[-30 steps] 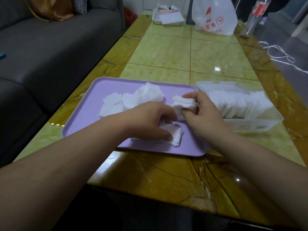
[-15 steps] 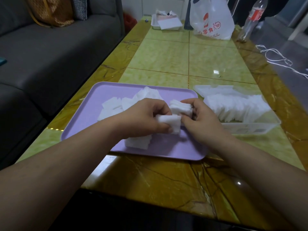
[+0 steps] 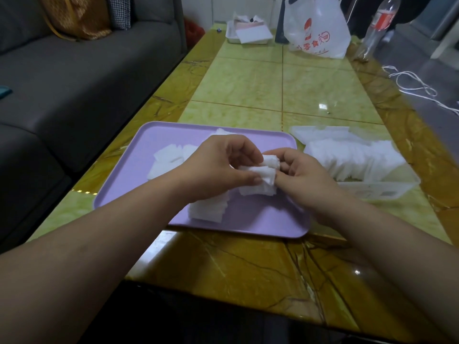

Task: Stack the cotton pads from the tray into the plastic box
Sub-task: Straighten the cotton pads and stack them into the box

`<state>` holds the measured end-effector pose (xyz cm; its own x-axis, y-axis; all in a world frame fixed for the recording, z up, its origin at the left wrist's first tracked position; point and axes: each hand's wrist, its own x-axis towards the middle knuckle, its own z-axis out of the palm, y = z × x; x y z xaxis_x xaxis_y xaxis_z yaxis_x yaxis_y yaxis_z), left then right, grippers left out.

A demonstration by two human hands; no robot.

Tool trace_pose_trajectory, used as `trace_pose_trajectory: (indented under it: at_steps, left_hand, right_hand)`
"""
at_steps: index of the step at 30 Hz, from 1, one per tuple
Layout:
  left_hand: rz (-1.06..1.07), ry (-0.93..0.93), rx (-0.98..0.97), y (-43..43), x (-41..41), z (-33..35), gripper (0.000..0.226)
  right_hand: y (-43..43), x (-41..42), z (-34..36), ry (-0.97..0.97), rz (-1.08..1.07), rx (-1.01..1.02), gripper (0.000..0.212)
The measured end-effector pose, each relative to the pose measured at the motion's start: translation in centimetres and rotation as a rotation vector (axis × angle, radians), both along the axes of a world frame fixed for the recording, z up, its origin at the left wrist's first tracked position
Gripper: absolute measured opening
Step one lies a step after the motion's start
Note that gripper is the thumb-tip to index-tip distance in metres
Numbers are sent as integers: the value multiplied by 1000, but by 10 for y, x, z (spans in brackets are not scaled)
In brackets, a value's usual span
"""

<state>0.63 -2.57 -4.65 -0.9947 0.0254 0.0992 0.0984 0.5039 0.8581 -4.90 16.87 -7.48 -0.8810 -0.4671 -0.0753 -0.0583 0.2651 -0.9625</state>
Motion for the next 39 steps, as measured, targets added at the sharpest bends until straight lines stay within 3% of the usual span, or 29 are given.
trace_pose_trajectory:
  at_steps: [11,14,18,20,23,25,29,35,39]
  left_hand:
    - [88,53,-38,3,0,-1,21]
    - [96,55,-78,3,0,-3,22]
    - [167,97,-174,2,-5,-6,33]
    - [159,27,-215,-1,-5,-4,43]
    - [39,-88,-179,-5,0,-1,48]
    - [-10,-105,-136,-5,2,0,37]
    - [-49,-45,-26,3,3,0,29]
    - [-7,99,-78,24,-3,-1,26]
    - [14,34,43,36,-16,3,20]
  right_hand:
    - [-1,2,5,-4,45,13,32]
    - [2,2,8,-88,68,-67,45]
    - [4,5,9,1,43,-63,42]
    - [4,4,8,24,25,-51,36]
    - [4,4,11,23,48,-48,41]
    - [2,5,14,-18,57,-80,43]
    - [-3,11,19,-82,50,-113,55]
    - [3,10,27,-41,-7,-94,62]
    - [23,1,36,9,-160,-79,47]
